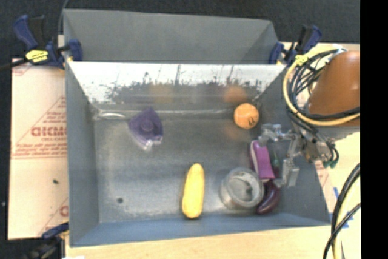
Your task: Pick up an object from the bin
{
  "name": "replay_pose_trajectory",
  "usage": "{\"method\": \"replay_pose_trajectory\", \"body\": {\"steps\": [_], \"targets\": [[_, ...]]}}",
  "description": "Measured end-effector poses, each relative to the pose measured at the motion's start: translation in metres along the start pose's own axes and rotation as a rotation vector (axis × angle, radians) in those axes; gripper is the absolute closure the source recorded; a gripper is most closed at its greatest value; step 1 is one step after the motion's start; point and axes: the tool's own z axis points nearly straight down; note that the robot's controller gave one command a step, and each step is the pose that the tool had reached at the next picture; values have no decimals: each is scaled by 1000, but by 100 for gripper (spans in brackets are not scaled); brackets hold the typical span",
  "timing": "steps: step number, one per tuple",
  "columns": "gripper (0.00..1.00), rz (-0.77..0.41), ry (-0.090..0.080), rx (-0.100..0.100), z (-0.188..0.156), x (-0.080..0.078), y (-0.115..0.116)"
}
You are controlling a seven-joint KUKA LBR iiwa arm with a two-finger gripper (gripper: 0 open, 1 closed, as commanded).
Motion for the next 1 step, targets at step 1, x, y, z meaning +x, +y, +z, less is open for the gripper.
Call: {"method": "replay_pose_trajectory", "body": {"steps": [1], "targets": [[0, -1, -8, 3, 7, -1, 0]]}}
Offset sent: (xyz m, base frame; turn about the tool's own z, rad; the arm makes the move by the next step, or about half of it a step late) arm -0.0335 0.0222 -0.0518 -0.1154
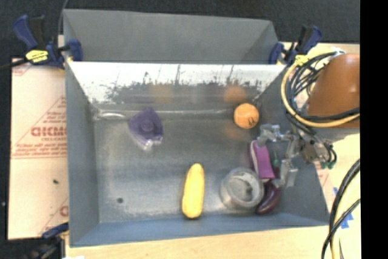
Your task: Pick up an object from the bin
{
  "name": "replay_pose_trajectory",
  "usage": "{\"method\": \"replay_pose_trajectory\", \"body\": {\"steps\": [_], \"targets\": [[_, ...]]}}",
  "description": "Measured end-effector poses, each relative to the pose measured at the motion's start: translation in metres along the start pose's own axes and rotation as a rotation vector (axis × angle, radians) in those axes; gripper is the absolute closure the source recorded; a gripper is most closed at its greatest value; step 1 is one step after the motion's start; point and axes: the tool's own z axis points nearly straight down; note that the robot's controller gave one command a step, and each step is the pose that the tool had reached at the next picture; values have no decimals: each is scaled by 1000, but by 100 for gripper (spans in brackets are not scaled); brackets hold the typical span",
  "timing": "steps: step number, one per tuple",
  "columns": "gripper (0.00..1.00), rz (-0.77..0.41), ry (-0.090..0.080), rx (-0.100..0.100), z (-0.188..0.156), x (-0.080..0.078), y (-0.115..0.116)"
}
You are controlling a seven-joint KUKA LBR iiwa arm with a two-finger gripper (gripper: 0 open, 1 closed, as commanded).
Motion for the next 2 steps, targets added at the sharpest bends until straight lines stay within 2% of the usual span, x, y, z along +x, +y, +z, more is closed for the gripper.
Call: {"method": "replay_pose_trajectory", "body": {"steps": [1, 2], "targets": [[0, -113, -2, 0, 44, 31, 26], [0, -152, -10, 5, 73, 7, 34]]}}
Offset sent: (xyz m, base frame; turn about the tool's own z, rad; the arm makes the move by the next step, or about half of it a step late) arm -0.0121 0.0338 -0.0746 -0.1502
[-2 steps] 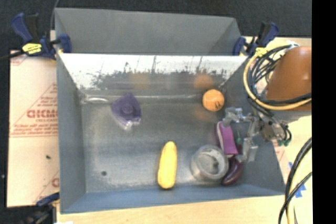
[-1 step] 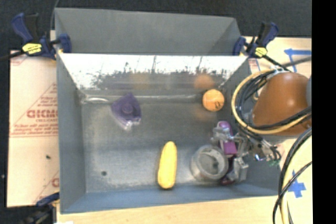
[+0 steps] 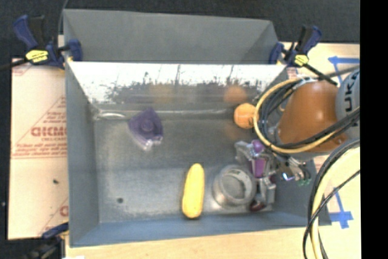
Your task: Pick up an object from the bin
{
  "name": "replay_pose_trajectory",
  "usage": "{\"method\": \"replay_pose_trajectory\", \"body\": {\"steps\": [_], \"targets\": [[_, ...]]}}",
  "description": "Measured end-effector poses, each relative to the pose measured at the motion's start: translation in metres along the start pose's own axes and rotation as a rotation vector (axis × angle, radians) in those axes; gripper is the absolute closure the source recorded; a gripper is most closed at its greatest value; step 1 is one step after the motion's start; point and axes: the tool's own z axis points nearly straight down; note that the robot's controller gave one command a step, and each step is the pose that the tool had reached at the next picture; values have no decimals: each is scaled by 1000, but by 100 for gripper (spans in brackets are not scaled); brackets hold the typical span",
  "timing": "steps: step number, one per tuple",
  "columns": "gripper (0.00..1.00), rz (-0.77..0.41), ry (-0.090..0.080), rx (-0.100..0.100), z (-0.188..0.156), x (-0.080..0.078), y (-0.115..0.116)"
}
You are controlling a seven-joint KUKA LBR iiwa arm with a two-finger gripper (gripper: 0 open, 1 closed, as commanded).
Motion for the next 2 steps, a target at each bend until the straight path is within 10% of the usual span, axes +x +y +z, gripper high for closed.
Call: {"method": "replay_pose_trajectory", "body": {"steps": [1, 2], "targets": [[0, -160, -20, 9, 14, 3, 0], [0, 347, -6, 3, 15, 6, 27]]}}
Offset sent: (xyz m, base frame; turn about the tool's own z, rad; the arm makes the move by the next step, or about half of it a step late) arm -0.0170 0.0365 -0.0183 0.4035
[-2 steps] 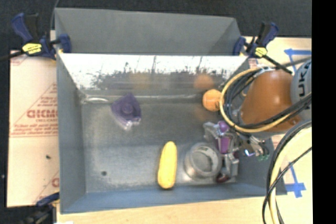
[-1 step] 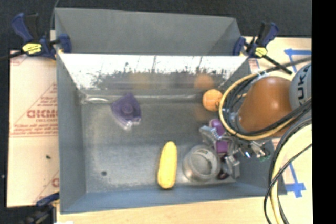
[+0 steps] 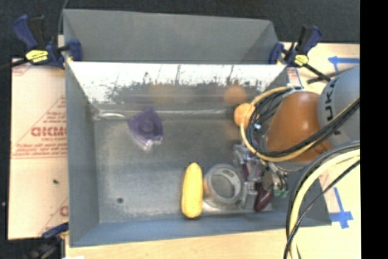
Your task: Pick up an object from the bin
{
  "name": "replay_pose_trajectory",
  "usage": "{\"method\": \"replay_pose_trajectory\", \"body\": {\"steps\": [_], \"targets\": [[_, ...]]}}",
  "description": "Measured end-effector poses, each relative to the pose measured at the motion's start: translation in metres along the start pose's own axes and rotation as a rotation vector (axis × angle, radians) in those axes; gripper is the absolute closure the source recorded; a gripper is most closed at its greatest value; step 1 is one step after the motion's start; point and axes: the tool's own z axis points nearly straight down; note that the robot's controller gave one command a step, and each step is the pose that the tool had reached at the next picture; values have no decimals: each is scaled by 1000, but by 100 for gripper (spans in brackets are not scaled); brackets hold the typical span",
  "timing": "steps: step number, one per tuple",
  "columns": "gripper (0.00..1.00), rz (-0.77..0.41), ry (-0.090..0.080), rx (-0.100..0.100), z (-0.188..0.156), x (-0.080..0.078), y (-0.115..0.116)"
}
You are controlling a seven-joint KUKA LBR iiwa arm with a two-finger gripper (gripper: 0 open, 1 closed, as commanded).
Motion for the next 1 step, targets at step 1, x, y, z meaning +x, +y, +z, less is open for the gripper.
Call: {"method": "replay_pose_trajectory", "body": {"steps": [1], "targets": [[0, -233, -15, 3, 6, -8, -18]]}}
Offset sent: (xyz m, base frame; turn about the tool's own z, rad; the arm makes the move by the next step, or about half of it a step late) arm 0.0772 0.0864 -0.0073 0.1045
